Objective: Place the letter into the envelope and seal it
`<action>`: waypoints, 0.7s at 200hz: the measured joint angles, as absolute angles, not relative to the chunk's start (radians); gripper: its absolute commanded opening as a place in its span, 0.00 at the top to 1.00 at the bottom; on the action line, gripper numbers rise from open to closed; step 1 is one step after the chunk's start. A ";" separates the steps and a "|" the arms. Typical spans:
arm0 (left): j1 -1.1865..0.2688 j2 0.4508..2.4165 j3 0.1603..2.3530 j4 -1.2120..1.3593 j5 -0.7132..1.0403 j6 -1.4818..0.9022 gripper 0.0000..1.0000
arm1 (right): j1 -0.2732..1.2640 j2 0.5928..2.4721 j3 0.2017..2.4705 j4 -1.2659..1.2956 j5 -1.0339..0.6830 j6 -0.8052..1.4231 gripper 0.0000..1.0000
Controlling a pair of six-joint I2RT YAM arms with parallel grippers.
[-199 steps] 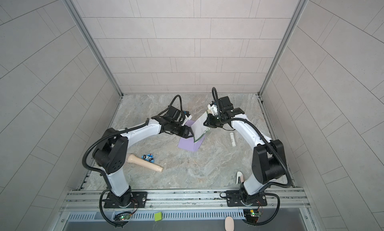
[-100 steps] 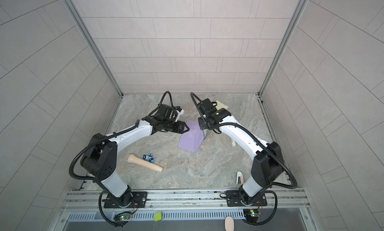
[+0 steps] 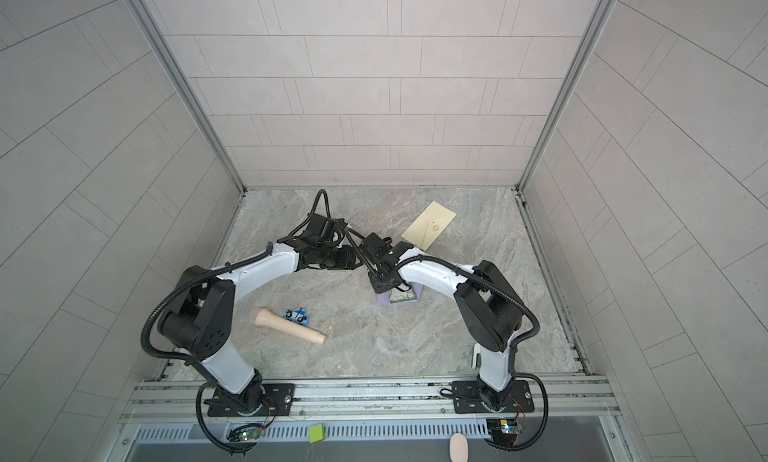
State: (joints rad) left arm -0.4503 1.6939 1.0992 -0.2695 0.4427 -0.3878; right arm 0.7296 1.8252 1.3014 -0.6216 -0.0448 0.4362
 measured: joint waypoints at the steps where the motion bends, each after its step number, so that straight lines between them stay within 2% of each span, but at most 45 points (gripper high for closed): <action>1: -0.450 1.694 1.099 -0.270 0.443 -0.387 0.40 | 0.728 1.825 1.300 -0.618 -0.051 0.439 0.84; 11: -0.452 1.694 1.099 -0.275 0.451 -0.383 0.39 | 0.712 1.825 1.285 -0.595 -0.089 0.456 0.80; 35: -0.464 1.696 1.103 -0.302 0.466 -0.359 0.35 | 0.661 1.823 1.232 -0.522 -0.181 0.497 0.57; 54: -0.492 1.718 1.127 -0.336 0.466 -0.324 0.34 | 0.612 1.819 1.176 -0.471 -0.242 0.542 0.48; 140: -0.639 1.911 1.291 -0.427 0.410 -0.266 0.40 | 0.505 1.670 1.072 -0.424 -0.291 0.597 0.41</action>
State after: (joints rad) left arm -0.6392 1.9106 1.2915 -0.4267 0.4095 -0.2657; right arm 0.5053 1.6695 1.0718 -0.4240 -0.2909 0.5968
